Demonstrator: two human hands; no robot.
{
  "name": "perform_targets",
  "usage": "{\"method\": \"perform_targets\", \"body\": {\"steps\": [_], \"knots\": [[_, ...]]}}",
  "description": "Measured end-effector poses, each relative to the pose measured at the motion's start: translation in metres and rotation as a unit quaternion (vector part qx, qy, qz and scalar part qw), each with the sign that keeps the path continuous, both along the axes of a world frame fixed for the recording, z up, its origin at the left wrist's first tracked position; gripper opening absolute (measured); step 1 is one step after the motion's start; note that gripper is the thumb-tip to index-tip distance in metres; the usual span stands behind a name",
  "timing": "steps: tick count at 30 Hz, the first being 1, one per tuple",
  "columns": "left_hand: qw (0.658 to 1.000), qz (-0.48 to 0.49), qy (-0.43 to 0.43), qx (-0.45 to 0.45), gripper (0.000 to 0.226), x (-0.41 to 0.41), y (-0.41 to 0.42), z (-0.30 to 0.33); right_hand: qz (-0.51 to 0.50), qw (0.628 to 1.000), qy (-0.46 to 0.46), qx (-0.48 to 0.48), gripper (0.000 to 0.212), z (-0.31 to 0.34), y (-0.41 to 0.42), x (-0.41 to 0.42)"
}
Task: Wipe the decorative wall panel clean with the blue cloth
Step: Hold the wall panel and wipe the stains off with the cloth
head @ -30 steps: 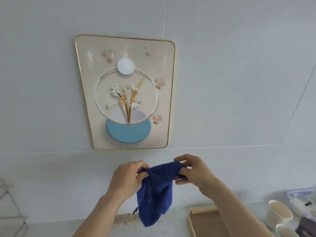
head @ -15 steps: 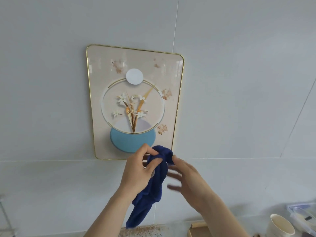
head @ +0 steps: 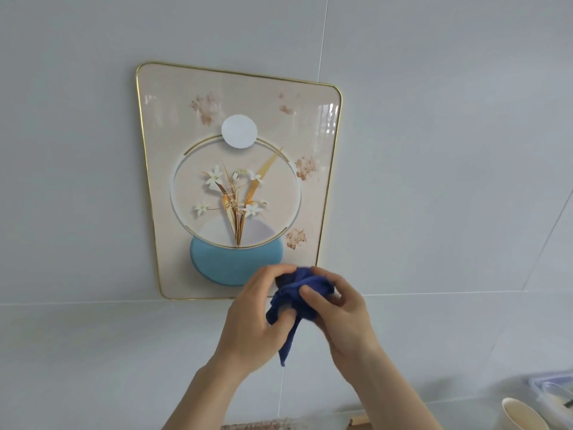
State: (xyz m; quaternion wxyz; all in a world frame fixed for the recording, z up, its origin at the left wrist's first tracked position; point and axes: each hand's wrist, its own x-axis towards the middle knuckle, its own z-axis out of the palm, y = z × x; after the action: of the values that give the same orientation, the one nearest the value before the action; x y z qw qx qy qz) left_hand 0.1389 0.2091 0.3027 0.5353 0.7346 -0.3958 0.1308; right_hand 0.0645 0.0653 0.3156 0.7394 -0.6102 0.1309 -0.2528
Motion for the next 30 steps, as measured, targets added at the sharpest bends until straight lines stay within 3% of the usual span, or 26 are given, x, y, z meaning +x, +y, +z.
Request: {"method": "perform_targets", "body": {"steps": [3,5,9,12,16,23,30], "knots": [[0.998,0.029,-0.045,-0.016,0.059,0.015,0.003,0.010,-0.083,0.983,-0.076,-0.148,0.037,0.020,-0.001,0.012],[0.987,0.101,-0.127,-0.003,0.053,0.032,0.003,0.018,-0.145,0.940,-0.131,-0.280,0.042,0.026,-0.004,0.025],[0.944,0.175,-0.277,0.037,0.051,0.061,-0.005,0.040,-0.249,0.766,-0.199,-0.558,0.044,0.010,-0.013,0.056],[0.907,0.219,-0.347,0.089,0.055,0.083,-0.014,0.055,-0.285,0.666,-0.164,-0.670,0.035,-0.004,-0.024,0.078],[0.880,0.251,-0.386,0.115,0.056,0.113,-0.022,0.059,-0.277,0.655,-0.166,-0.683,0.033,-0.019,-0.031,0.096],[0.848,0.303,-0.428,0.076,0.056,0.133,-0.034,0.048,-0.315,0.646,-0.187,-0.670,0.030,-0.030,-0.027,0.114],[0.830,0.322,-0.451,0.057,0.056,0.138,-0.036,0.044,-0.334,0.600,-0.214,-0.694,0.019,-0.018,-0.046,0.113]]}}
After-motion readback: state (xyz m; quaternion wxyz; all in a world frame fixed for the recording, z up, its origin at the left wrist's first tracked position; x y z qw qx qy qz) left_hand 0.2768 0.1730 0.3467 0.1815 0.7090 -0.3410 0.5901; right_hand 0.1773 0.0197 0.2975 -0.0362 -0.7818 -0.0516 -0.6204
